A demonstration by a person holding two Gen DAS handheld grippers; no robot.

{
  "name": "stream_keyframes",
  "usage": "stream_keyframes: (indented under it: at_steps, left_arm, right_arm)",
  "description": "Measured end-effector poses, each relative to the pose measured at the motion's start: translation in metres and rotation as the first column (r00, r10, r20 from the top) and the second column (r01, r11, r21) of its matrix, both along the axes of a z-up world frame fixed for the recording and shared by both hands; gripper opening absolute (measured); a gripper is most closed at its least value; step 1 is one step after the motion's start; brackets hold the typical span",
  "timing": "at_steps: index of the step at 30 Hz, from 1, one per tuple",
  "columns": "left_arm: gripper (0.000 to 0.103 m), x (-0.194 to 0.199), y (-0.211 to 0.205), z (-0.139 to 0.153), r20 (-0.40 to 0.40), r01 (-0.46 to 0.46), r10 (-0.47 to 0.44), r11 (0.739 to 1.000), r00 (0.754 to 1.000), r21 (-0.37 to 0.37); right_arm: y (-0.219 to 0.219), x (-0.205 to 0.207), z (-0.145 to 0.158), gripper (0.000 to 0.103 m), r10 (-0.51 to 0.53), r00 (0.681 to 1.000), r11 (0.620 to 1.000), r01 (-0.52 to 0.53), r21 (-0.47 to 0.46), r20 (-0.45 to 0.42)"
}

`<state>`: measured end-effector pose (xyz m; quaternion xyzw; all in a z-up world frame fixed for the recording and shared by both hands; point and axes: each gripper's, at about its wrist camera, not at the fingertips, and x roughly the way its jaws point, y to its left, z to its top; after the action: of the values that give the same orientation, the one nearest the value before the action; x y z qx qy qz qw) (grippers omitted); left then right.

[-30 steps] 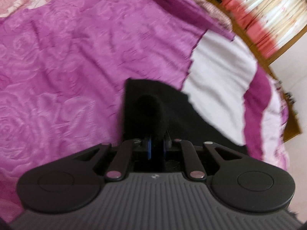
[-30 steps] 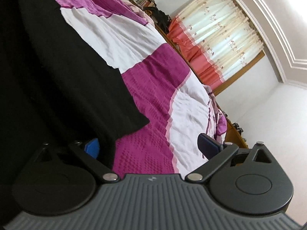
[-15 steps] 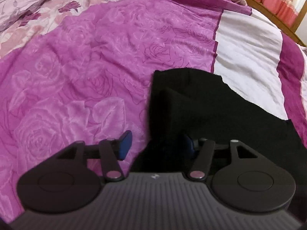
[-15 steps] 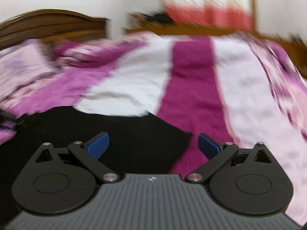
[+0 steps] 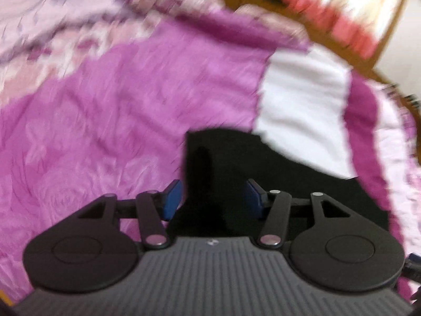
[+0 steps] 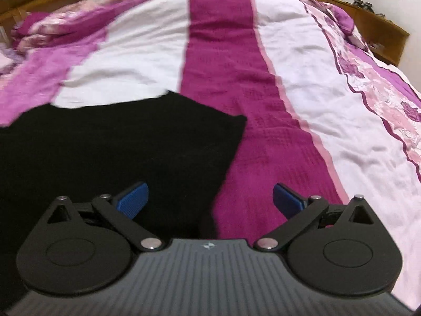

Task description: Fold small clothes

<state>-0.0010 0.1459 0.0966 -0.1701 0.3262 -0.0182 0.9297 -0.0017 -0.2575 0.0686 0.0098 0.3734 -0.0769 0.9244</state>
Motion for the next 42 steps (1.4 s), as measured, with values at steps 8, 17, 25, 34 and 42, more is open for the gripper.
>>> stream_keyframes:
  at_steps: [8,17,25,34,42]
  left_arm:
    - [0.057,-0.099,0.008,0.018,0.152,0.106,-0.119,0.990,0.981,0.092]
    - [0.066,-0.175,0.076,-0.028,0.248,0.234,-0.189,0.958,0.950,-0.165]
    - [0.069,-0.192,0.078,-0.071,0.167,0.260,-0.246,0.963,0.955,-0.069]
    - [0.069,-0.188,0.080,-0.105,0.101,0.332,-0.317,0.916,0.943,-0.225]
    - [0.068,-0.179,0.084,-0.124,0.067,0.398,-0.404,0.836,0.912,-0.378]
  right_arm:
    - [0.034,-0.113,0.018,0.103,0.053,0.999,0.998,-0.053,0.018,-0.004]
    - [0.012,-0.182,-0.035,0.103,-0.068,0.992,0.960,0.095,0.263,-0.111]
    - [0.040,-0.217,-0.047,0.103,0.077,0.991,0.984,-0.058,0.167,-0.108]
    - [0.027,-0.242,-0.054,0.103,0.045,0.997,0.963,-0.026,0.267,-0.063]
    - [0.037,-0.234,-0.059,0.103,0.066,0.995,0.981,-0.049,0.190,-0.081]
